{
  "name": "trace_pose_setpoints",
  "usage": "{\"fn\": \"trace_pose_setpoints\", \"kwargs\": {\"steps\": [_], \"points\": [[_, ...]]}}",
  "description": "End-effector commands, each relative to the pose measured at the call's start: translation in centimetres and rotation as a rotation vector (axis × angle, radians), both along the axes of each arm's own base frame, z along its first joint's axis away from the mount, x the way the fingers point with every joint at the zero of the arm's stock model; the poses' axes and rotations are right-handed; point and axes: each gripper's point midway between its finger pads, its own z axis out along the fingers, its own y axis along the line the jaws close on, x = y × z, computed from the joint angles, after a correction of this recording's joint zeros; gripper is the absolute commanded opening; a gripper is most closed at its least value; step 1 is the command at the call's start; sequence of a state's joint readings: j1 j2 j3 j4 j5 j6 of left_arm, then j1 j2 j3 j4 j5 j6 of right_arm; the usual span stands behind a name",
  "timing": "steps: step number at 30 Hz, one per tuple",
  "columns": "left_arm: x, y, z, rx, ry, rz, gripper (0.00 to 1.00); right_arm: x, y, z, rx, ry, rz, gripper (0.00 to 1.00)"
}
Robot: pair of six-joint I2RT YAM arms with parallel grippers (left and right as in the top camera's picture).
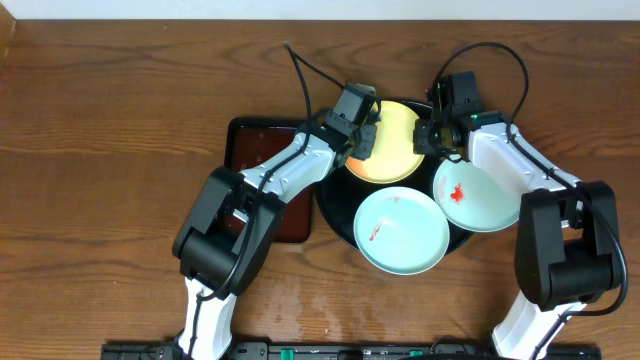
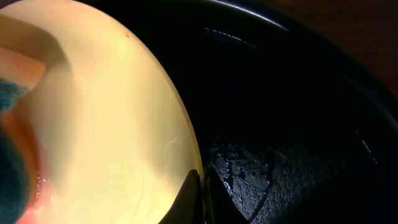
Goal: Clean dirty plates on tray and stack at the side
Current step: 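Scrub the yellow plate face with the sponge in left gripper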
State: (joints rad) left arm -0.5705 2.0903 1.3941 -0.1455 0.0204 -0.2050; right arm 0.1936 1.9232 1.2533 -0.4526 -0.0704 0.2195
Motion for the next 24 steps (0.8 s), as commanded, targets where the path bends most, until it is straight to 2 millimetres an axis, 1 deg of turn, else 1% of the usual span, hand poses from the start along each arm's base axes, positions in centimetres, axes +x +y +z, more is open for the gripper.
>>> {"fn": "trace_pose_setpoints", "kwargs": {"steps": [1, 4, 7, 9, 15, 18, 21, 24], "points": [[-1.8, 0.6, -2.3, 0.004, 0.092, 0.003, 0.08, 0.2, -0.6, 0.9, -0.007, -0.022, -0.016, 0.01], [-3.1, -0.8, -2.4, -0.066, 0.155, -0.051, 0.08, 0.2, -0.6, 0.9, -0.007, -0.023, -0.016, 0.01], [-4.0, -1.4, -2.5, -0.115, 0.207, -0.049, 0.08, 0.2, -0.6, 0.9, -0.007, -0.022, -0.016, 0.01], [-4.3, -1.4, -2.6, -0.126, 0.232, -0.037, 0.08, 0.2, -0.6, 0.9, -0.007, -0.022, -0.016, 0.01], [-5.6, -0.6, -3.3, -0.095, 0.295, -0.021, 0.08, 0.2, -0.6, 0.9, -0.007, -0.022, -0.016, 0.01], [-6.1, -0.4, -3.4, -0.085, 0.316, -0.014, 0.07, 0.2, -0.6, 0.9, -0.007, -0.022, -0.017, 0.01], [-6.2, -0.3, -2.8, -0.088, 0.319, -0.009, 0.07, 0.2, -0.6, 0.9, -0.006, -0.022, -0.019, 0.01], [-6.3, -0.6, -1.1, -0.122, 0.312, -0.005, 0.08, 0.2, -0.6, 0.9, -0.006, -0.022, -0.020, 0.01]]}}
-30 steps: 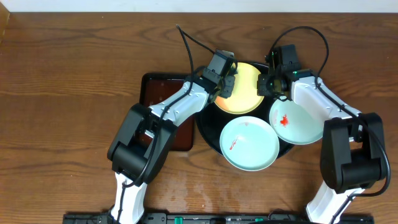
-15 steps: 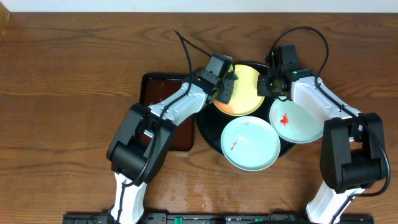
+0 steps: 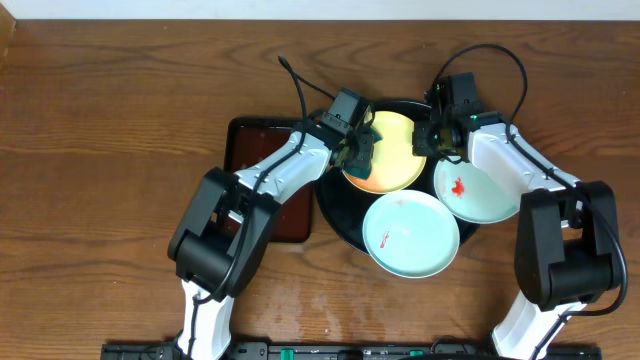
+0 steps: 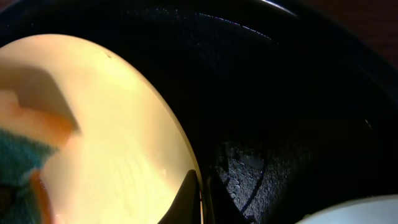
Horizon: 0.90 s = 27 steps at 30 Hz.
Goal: Clean dirty plates on tray and stack at the side
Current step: 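Scrub the yellow plate face with the sponge in left gripper, then move the sponge with left gripper back onto the small tray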
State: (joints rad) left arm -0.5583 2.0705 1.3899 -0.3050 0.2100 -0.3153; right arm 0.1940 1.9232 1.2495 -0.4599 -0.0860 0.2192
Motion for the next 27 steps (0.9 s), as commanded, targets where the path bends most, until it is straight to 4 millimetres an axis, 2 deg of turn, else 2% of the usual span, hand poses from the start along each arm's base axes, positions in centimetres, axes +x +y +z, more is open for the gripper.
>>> {"fn": "trace_pose_setpoints", "kwargs": {"steps": [1, 10, 16, 20, 22, 25, 27], "points": [[-2.0, -0.2, 0.4, -0.025, 0.068, 0.003, 0.08, 0.5, -0.8, 1.1, -0.017, -0.035, -0.027, 0.01], [-3.0, -2.1, 4.6, -0.183, 0.095, -0.012, 0.08, 0.5, -0.8, 1.1, -0.017, -0.035, -0.027, 0.01], [-2.2, -1.4, 9.1, -0.237, 0.010, 0.000, 0.08, 0.5, -0.8, 1.1, -0.017, -0.035, -0.027, 0.01], [-1.0, 0.5, 12.6, -0.273, -0.058, 0.039, 0.08, 0.5, -0.8, 1.1, -0.017, -0.035, -0.026, 0.01], [-0.6, 2.2, 13.7, -0.276, -0.070, 0.074, 0.08, 0.5, -0.8, 1.1, -0.016, -0.035, -0.025, 0.01], [-0.5, 5.4, 13.7, -0.236, -0.039, 0.147, 0.08, 0.5, -0.8, 1.1, -0.014, -0.034, -0.025, 0.01], [-0.8, 8.3, 12.8, -0.166, 0.004, 0.220, 0.07, 0.5, -0.8, 1.1, -0.012, -0.032, -0.030, 0.01]]}}
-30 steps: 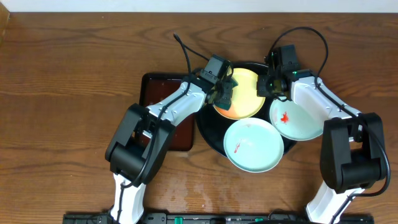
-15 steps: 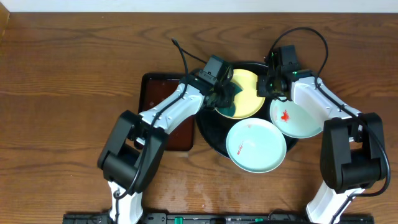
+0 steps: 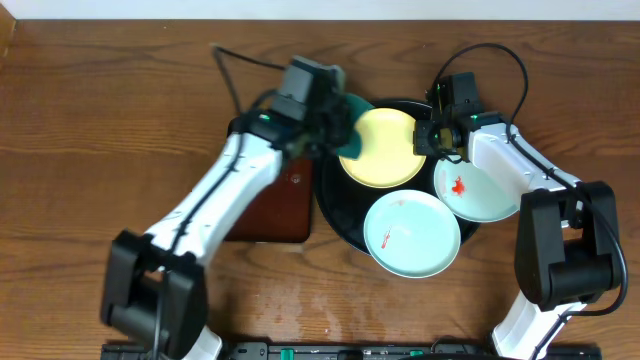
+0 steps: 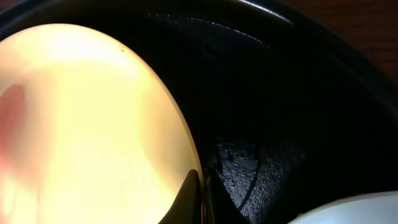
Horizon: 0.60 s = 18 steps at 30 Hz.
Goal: Clean dirty plates on tray and stack at the side
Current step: 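Move the sponge with left gripper back onto the small tray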
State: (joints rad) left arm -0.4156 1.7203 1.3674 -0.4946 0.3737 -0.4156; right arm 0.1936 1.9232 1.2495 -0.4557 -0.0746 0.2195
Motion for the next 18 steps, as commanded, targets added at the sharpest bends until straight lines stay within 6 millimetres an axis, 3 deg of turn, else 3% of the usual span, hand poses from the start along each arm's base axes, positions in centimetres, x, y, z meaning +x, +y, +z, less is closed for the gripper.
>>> {"fn": "trace_pose_setpoints", "kwargs": {"steps": [1, 5, 8, 13, 18], "points": [[0.2, 4.6, -1.0, 0.087, 0.057, 0.113, 0.08, 0.3, -0.6, 1.0, 0.000, -0.023, -0.034, 0.01], [-1.5, 9.9, -3.1, 0.218, 0.183, 0.206, 0.07, 0.3, -0.6, 1.0, 0.008, -0.019, -0.049, 0.01], [-2.6, 11.8, -3.7, 0.259, 0.239, 0.200, 0.07, 0.3, -0.6, 1.0, 0.009, -0.020, -0.049, 0.01], [-4.0, 14.2, -4.3, 0.297, 0.305, 0.195, 0.07, 1.3, -0.2, 2.4, 0.060, -0.066, -0.036, 0.01], [-4.4, 14.9, -4.4, 0.311, 0.320, 0.181, 0.08, 2.2, -0.7, 5.1, 0.061, -0.134, -0.024, 0.01]]}}
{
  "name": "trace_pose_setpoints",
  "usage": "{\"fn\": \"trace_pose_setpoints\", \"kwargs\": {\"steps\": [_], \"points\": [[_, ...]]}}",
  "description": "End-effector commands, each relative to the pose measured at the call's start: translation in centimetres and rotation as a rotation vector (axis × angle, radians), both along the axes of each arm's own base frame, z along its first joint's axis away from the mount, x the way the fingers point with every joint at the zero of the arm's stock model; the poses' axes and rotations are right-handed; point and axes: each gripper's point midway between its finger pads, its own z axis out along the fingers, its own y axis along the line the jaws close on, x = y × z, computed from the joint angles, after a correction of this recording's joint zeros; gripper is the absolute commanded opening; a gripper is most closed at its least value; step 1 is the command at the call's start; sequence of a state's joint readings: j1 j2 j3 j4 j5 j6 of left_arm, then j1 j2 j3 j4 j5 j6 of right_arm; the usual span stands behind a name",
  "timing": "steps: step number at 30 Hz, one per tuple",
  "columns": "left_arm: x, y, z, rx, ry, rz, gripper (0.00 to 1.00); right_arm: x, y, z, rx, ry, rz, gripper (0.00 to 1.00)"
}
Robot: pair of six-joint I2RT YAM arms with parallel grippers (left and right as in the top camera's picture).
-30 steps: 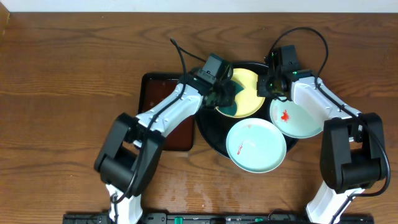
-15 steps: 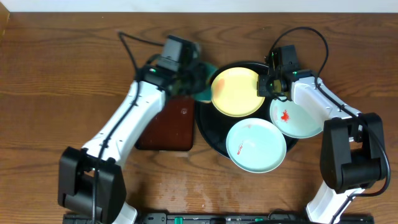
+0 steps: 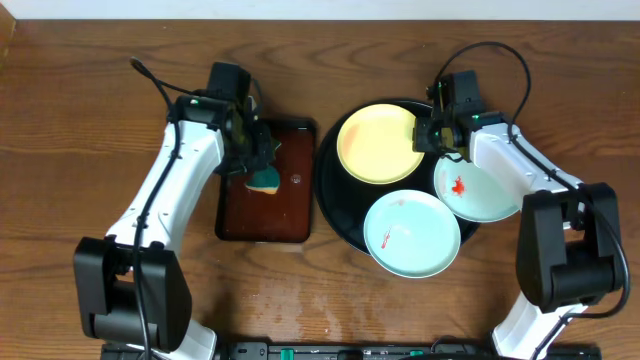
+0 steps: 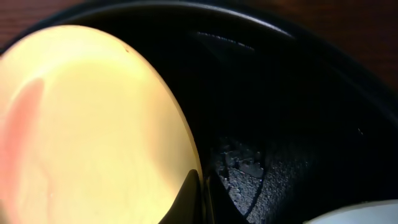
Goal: Clean dirty plates on tray and stack at the side
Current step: 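Move the sponge with left gripper back onto the small tray, then lift yellow plate with right gripper and carry it to the right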
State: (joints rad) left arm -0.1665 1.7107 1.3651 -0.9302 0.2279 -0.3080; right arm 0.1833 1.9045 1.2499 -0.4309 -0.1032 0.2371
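Note:
A yellow plate (image 3: 377,143) lies at the back of the round black tray (image 3: 335,205); a faint pink smear shows on it in the right wrist view (image 4: 22,124). My right gripper (image 3: 424,137) (image 4: 200,196) is shut on the plate's right rim. Two pale green plates with red stains also sit on the tray, one at the front (image 3: 411,232) and one on the right (image 3: 480,195). My left gripper (image 3: 257,165) is shut on a sponge (image 3: 265,181), teal and yellow, held over the brown square tray (image 3: 290,215).
The brown square tray lies left of the black tray, nearly touching it. Bare wooden table (image 3: 90,130) spreads to the left and along the front edge. Black cables loop behind both arms.
My left gripper has carried the sponge from the yellow plate's left rim over to the brown square tray. My right gripper still pinches the plate's rim.
My left gripper held the sponge on the yellow plate, first at its upper left, then lower on its left side, while the right gripper gripped the rim. The front green plate shifted slightly right. Then the sponge was at the plate's left edge, now over the brown tray.

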Motion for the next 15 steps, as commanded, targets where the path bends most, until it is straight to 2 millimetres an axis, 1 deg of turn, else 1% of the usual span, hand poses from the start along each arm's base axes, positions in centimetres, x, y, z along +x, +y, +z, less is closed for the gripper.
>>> {"fn": "trace_pose_setpoints", "kwargs": {"steps": [1, 3, 11, 15], "points": [[-0.2, 0.7, 0.1, 0.023, -0.005, -0.036, 0.07, 1.6, -0.9, 4.7, 0.020, -0.116, -0.012, 0.01], [-0.2, 0.9, 0.1, 0.038, -0.006, -0.035, 0.08, 1.6, -0.9, 6.0, 0.018, -0.145, -0.001, 0.01], [0.2, 3.2, -0.1, 0.166, -0.024, -0.007, 0.08, 1.4, -0.9, 12.0, 0.010, -0.288, 0.034, 0.01], [0.3, 3.9, -0.1, 0.201, -0.028, 0.006, 0.08, 1.1, -0.9, 14.1, 0.017, -0.335, 0.034, 0.01]]}}
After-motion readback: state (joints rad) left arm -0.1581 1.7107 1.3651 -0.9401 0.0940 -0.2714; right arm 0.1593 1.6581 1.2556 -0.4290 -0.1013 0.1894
